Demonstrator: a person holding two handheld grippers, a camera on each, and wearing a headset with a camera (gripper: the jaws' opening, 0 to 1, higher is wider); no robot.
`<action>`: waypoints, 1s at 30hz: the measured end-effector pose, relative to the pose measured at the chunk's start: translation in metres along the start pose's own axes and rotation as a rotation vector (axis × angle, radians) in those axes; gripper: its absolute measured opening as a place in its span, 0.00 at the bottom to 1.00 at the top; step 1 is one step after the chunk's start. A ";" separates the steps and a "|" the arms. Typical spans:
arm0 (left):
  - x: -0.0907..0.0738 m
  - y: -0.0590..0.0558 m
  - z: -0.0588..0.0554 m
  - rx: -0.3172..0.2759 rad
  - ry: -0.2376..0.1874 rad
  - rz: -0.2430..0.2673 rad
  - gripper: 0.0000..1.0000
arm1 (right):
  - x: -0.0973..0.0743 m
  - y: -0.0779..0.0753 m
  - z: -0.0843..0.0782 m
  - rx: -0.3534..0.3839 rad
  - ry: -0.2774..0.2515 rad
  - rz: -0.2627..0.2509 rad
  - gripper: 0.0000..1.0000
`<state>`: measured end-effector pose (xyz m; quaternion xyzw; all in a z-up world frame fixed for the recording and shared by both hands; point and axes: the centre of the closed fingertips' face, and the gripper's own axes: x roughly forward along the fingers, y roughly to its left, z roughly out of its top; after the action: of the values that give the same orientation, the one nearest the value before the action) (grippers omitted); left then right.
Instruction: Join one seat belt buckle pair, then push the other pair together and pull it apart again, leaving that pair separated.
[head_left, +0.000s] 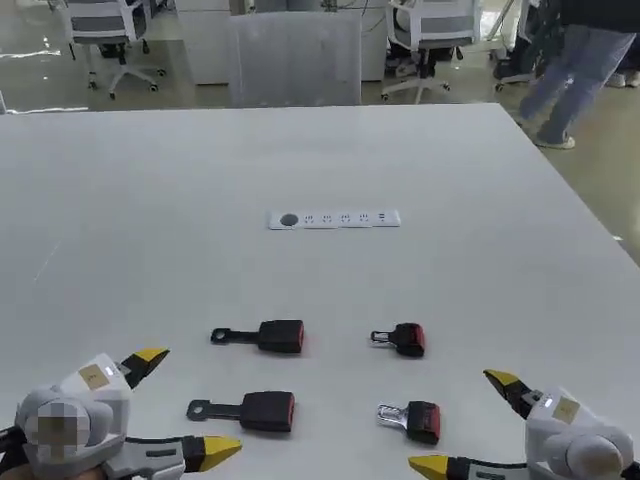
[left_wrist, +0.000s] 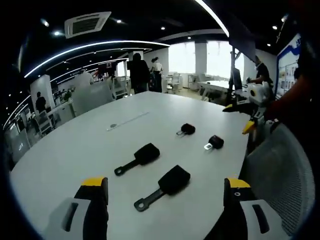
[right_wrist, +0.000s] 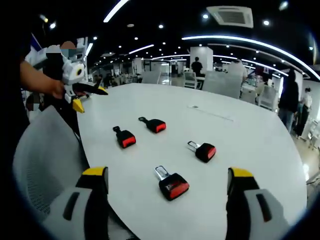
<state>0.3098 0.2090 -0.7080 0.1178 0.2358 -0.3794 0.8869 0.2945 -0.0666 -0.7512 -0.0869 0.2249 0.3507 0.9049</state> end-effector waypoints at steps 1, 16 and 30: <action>0.001 -0.001 0.000 0.000 0.000 -0.002 0.97 | 0.000 0.000 0.000 0.004 -0.002 -0.001 1.00; 0.004 -0.001 -0.001 -0.002 0.003 -0.003 0.96 | 0.002 -0.002 -0.001 0.021 -0.004 -0.007 1.00; 0.003 0.000 -0.003 -0.013 0.008 -0.003 0.96 | 0.006 -0.002 0.001 0.027 -0.012 -0.009 1.00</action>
<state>0.3108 0.2082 -0.7121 0.1133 0.2420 -0.3789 0.8860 0.3001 -0.0642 -0.7534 -0.0735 0.2236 0.3442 0.9089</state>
